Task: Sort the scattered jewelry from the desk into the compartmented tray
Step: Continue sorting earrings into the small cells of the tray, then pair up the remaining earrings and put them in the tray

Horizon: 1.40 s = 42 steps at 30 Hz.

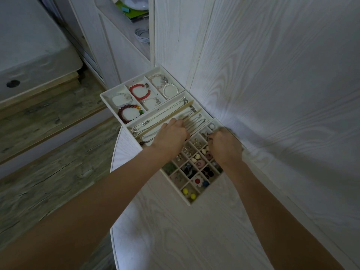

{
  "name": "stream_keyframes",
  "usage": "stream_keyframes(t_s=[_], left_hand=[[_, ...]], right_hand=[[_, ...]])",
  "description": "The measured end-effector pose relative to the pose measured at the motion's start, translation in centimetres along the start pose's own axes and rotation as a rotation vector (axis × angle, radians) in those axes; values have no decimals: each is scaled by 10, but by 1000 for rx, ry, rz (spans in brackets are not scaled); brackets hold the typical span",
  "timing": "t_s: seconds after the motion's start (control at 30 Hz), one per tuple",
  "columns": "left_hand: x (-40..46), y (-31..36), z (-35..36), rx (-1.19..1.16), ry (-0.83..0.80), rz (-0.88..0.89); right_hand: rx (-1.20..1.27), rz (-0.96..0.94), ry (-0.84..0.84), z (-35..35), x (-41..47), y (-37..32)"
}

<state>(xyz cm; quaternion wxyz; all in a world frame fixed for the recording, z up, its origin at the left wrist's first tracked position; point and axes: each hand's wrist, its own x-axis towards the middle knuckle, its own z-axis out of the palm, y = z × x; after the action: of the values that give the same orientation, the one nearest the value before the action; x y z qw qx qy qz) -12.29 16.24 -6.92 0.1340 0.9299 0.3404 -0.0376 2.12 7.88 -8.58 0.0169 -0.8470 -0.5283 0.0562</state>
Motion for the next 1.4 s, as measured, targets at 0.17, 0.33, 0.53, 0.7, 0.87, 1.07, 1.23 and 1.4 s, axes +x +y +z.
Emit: stream_keyframes(t_s=[0.17,0.33,0.53,0.7,0.87,1.07,1.23,1.4], left_hand=[[-4,0,-2,-2,-41,-4],[-14,1,-5,19,-96,2],[-30,3,-14,50,-168,-11],[-57,14,-29,53,-220,-18],[-86,38,-42,-57,-85,-7],[-137,108,-18,-361,47,50],[-191,174,39,-381,-106,128],[-243,228,87,-287,-318,238]], right_hand=[[-16,19,-10,0,0,1],[-46,40,13,-6,-5,-1],[24,101,-107,-29,-24,-10],[201,190,-128,-49,-71,2],[402,192,-145,-62,-135,25],[471,246,-152,-54,-242,71],[498,262,-240,-28,-347,111],[495,252,-331,2,-421,142]])
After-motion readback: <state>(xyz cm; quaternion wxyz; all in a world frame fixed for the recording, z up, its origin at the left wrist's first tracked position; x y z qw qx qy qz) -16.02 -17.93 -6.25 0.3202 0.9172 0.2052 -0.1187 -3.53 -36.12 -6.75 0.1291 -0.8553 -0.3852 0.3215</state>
